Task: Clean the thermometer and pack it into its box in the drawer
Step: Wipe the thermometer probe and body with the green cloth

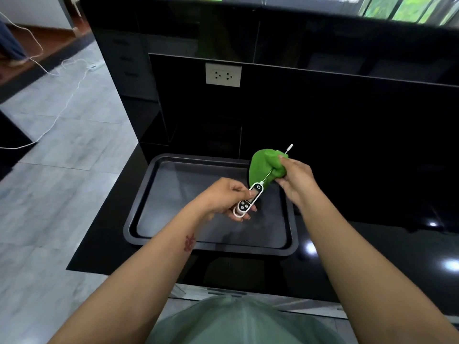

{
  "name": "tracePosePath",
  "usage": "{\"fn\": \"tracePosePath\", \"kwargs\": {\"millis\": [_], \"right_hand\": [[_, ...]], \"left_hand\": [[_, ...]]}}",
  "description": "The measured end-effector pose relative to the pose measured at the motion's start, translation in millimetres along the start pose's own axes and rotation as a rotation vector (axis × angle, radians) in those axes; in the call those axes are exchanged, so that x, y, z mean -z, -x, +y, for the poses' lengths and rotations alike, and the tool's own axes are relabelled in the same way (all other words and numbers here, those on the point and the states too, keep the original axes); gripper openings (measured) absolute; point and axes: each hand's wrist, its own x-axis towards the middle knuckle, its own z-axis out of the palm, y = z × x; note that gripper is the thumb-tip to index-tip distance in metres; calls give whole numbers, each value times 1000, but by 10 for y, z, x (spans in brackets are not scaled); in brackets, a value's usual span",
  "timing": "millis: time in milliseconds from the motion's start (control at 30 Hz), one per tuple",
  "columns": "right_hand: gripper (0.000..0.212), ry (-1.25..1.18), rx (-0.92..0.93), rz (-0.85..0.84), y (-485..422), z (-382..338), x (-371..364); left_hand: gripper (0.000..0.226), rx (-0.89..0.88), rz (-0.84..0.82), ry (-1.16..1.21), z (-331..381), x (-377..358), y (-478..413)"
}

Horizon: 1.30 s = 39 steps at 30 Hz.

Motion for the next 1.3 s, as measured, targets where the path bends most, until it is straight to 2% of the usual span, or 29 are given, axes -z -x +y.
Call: {"fn": "tracePosePath", "kwargs": {"millis": [200,400,567,667,733,800,900,1033,1167,1300], "right_hand": [[13,125,-84,-73,106,305,-120],[13,59,-165,-47,50,292,44],[8,-220,-159,117,-73,126,240],[11,-272,-139,175,-158,27,290],[16,-253,-141,156,-206,1,297],[20,-196,-160,97,-219,13,285],[11,-66,-140,34,-197,41,250],[12,238,-34,-24,-211,73,261],[12,588,91,-50,-256,88,315],[7,752,73,-179,-252,44,364]], "left_hand": [[24,9,64,18,-53,23,-46],[22,-11,143,108,-101,191,-42],[26,64,36,-1,-178,340,70],[29,101,-47,-76,-256,357,90],[31,107,-67,-101,-289,360,82],[29,96,-68,-117,-289,370,79],[22,90,-61,-147,-278,414,88],[22,110,-32,-218,-308,500,119],[24,67,110,-261,-321,542,134],[24,57,220,-262,-327,645,117]]}}
